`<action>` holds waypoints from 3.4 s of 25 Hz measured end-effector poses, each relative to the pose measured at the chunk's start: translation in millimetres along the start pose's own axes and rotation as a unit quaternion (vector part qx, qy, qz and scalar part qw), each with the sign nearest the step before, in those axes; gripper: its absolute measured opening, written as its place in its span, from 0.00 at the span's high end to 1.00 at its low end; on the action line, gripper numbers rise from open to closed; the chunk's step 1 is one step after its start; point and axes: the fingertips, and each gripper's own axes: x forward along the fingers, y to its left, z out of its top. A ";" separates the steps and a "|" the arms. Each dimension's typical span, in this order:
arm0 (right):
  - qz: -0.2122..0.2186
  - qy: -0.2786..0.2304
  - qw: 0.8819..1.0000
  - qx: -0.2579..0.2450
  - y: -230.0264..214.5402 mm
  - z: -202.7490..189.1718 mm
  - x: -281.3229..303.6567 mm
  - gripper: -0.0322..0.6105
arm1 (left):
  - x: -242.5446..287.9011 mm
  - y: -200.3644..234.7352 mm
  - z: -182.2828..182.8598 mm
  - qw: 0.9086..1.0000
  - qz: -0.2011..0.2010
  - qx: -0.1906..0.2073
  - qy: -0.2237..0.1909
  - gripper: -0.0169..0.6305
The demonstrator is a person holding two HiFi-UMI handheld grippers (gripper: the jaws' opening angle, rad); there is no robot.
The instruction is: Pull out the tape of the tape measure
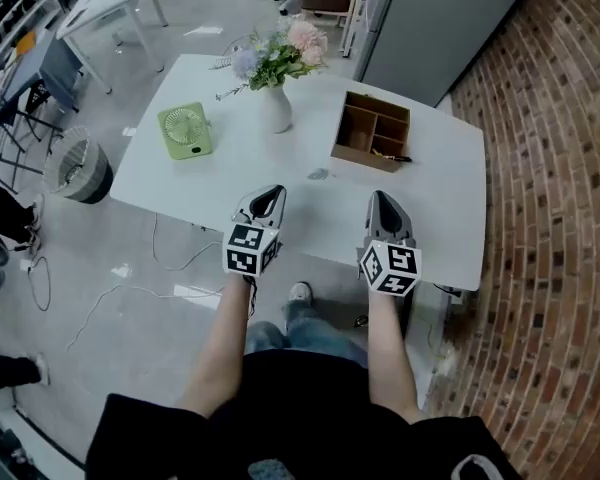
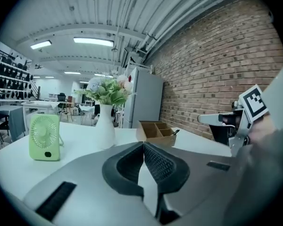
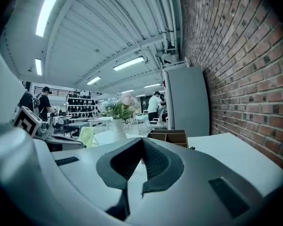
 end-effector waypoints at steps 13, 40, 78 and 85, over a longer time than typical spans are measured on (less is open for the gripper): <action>0.000 0.046 0.999 0.007 -25.1 -12.5 79.5 0.95 | 92.9 2.2 -36.2 0.989 -0.112 0.029 0.091 0.80; -0.003 0.122 0.992 0.010 -34.6 -73.9 96.5 0.95 | 153.0 -6.2 -83.8 0.949 -0.259 0.075 0.166 0.86; 0.166 0.106 0.979 0.050 50.9 -49.9 70.8 0.94 | 56.7 -56.1 29.5 0.943 -0.296 0.150 0.033 0.87; 0.141 0.101 0.985 0.022 46.5 -49.1 65.7 0.95 | 50.1 -51.7 27.0 0.942 -0.297 0.155 0.037 0.87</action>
